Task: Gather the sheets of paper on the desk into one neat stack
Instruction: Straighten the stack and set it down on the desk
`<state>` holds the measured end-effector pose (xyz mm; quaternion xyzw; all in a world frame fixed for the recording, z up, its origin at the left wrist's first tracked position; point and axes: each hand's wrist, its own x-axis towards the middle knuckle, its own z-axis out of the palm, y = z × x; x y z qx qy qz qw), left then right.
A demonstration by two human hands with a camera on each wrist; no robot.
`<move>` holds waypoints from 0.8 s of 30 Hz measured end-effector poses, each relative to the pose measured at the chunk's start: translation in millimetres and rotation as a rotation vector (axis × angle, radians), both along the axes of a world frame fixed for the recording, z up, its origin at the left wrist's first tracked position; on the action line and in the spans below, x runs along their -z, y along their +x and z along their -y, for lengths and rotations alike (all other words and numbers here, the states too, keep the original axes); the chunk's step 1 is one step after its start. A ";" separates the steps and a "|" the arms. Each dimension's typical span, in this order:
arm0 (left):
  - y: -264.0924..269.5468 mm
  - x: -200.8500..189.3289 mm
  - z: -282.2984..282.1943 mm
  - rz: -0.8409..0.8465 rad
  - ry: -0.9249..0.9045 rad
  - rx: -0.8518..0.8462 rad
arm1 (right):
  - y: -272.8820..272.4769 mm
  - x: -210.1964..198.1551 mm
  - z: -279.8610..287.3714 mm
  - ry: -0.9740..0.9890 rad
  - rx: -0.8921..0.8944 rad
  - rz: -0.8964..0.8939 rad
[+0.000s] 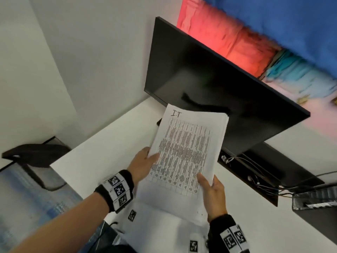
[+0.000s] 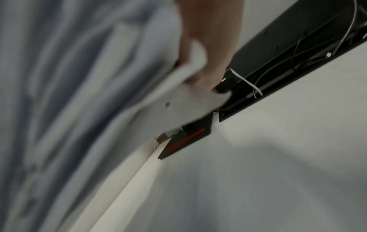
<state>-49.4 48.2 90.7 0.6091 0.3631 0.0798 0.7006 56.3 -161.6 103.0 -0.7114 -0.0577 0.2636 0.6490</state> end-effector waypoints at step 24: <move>-16.7 72.4 -191.3 -0.798 0.709 0.206 | -14.3 82.0 108.9 -0.548 0.310 -0.096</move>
